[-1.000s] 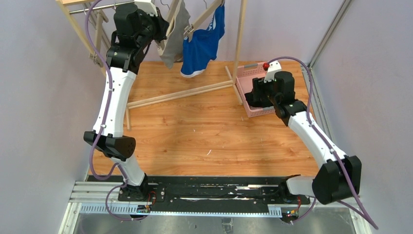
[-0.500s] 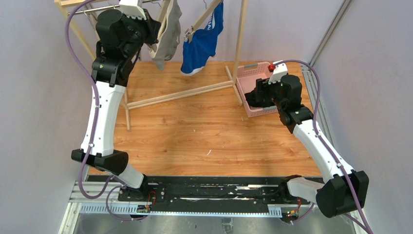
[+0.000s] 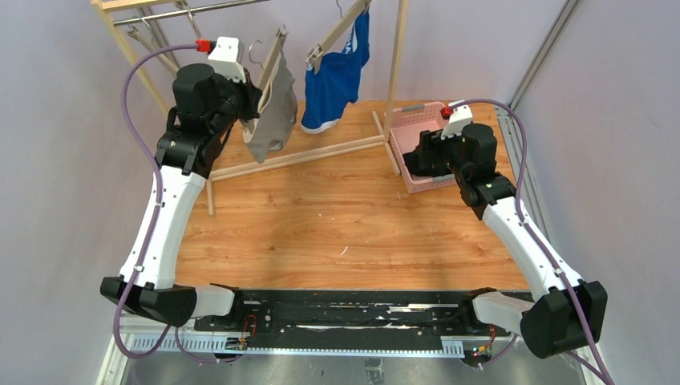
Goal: Remove the underwear clipped to the hanger
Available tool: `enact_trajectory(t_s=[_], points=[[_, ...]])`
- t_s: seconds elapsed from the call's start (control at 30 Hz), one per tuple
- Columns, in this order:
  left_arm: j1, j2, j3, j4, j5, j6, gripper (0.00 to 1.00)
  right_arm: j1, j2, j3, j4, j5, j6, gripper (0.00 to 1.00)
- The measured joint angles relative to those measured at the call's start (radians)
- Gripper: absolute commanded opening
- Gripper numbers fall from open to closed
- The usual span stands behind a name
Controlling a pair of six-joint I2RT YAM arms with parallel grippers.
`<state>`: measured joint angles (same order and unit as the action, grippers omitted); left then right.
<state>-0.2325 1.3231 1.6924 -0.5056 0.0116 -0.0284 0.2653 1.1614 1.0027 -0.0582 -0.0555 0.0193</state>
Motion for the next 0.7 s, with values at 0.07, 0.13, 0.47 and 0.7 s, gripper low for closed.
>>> enact_trajectory(t_s=[0.07,0.13,0.47,0.7], points=[[0.000,-0.027,-0.050,-0.007,-0.012,0.003,0.00,0.000,0.000,0.000,0.000,-0.006,0.004,0.77],[0.000,-0.060,-0.100,-0.016,-0.018,0.003,0.00,0.000,0.000,0.000,0.000,-0.015,0.008,0.77],[0.000,-0.373,-0.425,-0.145,0.113,0.024,0.00,0.000,0.002,0.000,0.010,-0.199,0.047,0.77],[0.000,-0.582,-0.557,-0.268,0.227,0.032,0.00,0.000,0.026,-0.002,0.083,-0.380,0.111,0.78]])
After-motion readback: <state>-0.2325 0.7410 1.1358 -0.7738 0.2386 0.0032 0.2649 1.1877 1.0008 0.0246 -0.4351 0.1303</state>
